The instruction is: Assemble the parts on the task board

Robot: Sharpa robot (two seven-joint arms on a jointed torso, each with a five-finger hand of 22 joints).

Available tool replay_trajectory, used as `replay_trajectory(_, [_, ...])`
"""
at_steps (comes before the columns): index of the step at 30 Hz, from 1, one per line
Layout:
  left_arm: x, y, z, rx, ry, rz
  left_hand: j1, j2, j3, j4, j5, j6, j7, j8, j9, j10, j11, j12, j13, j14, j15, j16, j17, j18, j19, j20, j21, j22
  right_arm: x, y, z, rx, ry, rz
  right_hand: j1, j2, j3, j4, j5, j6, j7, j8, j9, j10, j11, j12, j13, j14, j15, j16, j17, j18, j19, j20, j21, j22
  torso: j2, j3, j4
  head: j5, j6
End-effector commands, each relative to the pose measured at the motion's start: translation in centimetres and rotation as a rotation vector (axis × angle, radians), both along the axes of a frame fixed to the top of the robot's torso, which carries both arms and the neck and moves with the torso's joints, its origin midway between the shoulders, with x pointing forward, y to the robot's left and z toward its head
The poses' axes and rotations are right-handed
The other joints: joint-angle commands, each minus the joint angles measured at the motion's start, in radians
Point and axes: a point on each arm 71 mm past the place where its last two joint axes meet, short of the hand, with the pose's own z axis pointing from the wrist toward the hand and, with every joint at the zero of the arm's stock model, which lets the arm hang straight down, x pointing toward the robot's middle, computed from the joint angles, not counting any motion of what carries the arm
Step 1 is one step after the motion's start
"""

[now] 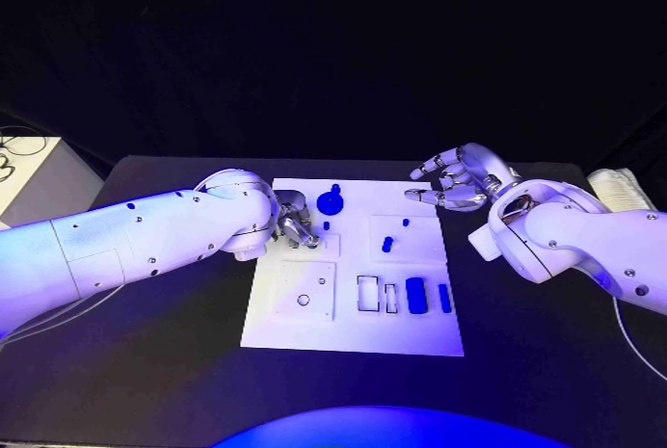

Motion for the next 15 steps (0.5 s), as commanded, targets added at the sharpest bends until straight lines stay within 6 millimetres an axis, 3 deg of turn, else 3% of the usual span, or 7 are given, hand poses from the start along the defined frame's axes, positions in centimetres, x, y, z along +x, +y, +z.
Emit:
replay_trajectory(1, [-0.44,-0.39,-0.65,0.004,0.04,-0.023,-0.012,0.003,0.213,-0.222,-0.003,0.004,-0.004,0.001,0.002,0.012,-0.003,0.002,0.0,0.071,-0.006,0.006,0.179,-0.014,0.003,-0.001,-0.001,-0.002,-0.03,0.12,-0.03,-0.007,-0.002,0.016,-0.003,0.008,0.001,0.004,0.003,-0.006,-0.001,0.003,-0.002,-0.009,0.001,-0.004,0.092,0.097,0.008,-0.005,0.237,0.002,0.088,0.007,-0.006,0.24,-0.001,0.0,0.0008,-0.001,-0.002])
replay_trajectory(15, [-0.17,-0.43,-0.58,-0.008,0.019,-0.005,-0.045,0.018,0.165,-0.19,-0.017,0.006,-0.015,-0.002,0.008,0.023,-0.01,0.003,0.002,0.072,-0.012,0.006,0.18,-0.014,0.0,-0.007,-0.009,-0.009,-0.01,0.11,-0.06,-0.006,-0.001,0.015,-0.004,0.009,0.001,0.004,0.004,-0.007,-0.001,0.004,-0.002,-0.01,0.001,-0.006,0.091,0.097,0.008,-0.005,0.236,0.002,0.088,0.007,-0.007,0.24,0.0,-0.0007,0.0007,-0.002,0.0])
